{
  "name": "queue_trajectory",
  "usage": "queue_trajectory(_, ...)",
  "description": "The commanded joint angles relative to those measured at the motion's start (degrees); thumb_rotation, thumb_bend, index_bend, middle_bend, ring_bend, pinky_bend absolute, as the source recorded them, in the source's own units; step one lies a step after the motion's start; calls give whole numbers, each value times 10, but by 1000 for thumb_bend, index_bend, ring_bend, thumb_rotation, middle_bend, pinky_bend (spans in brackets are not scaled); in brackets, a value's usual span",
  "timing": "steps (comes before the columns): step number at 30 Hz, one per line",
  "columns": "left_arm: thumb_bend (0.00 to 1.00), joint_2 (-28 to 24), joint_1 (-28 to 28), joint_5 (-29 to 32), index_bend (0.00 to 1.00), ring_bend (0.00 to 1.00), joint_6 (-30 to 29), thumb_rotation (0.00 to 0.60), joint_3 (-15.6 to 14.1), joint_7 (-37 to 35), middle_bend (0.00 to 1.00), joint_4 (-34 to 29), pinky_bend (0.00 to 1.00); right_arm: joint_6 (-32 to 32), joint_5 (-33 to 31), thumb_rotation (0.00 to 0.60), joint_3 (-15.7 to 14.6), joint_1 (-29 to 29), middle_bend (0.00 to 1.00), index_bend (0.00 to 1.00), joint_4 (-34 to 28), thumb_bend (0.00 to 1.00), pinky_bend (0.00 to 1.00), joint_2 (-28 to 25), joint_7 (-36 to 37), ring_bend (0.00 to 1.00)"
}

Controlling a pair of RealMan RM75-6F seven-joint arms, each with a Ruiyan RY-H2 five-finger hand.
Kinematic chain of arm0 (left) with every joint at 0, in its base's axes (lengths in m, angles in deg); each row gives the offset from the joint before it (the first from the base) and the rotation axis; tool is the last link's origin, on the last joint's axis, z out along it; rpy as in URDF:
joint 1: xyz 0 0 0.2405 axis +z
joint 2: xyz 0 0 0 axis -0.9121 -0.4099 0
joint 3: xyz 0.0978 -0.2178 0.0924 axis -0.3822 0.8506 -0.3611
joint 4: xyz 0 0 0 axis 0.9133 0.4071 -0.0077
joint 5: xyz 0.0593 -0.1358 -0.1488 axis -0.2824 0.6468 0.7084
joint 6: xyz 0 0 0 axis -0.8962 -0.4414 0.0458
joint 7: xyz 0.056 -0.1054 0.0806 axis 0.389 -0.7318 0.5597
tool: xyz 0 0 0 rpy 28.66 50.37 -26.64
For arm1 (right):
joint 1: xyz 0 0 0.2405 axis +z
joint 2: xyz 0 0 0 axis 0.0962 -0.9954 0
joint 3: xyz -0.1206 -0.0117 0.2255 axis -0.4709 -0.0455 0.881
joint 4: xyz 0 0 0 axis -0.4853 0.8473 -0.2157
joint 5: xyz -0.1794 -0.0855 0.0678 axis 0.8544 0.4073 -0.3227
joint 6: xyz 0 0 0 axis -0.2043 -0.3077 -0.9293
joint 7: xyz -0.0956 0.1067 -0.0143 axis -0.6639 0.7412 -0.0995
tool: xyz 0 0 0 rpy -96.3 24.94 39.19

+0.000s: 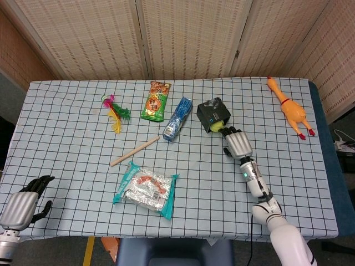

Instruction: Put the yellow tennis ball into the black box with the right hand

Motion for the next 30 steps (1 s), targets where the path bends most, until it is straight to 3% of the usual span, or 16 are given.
queue_trajectory(1, 458, 0, 0, 0, 165, 161, 0, 600, 0, 0, 141, 0, 426, -4, 3, 600, -3, 0, 157, 106, 0, 131, 305, 0, 10, 79)
queue_trajectory(5, 458, -1, 0, 1, 165, 161, 0, 600, 0, -2, 141, 1, 426, -7, 6, 600, -7, 0, 44, 10, -1, 100, 228, 0, 24, 6)
queue_trajectory(8, 457, -1, 1, 0, 165, 161, -1, 600, 0, -3, 141, 1, 426, -7, 9, 600, -11, 0, 2, 0, -1, 96, 210, 0, 31, 0)
queue_trajectory(30, 458, -4, 8, -6, 165, 214, -18, 600, 1, -10, 147, 1, 427, -35, -1, 600, -1, 22, 0, 0, 2, 95, 161, 6, 33, 0)
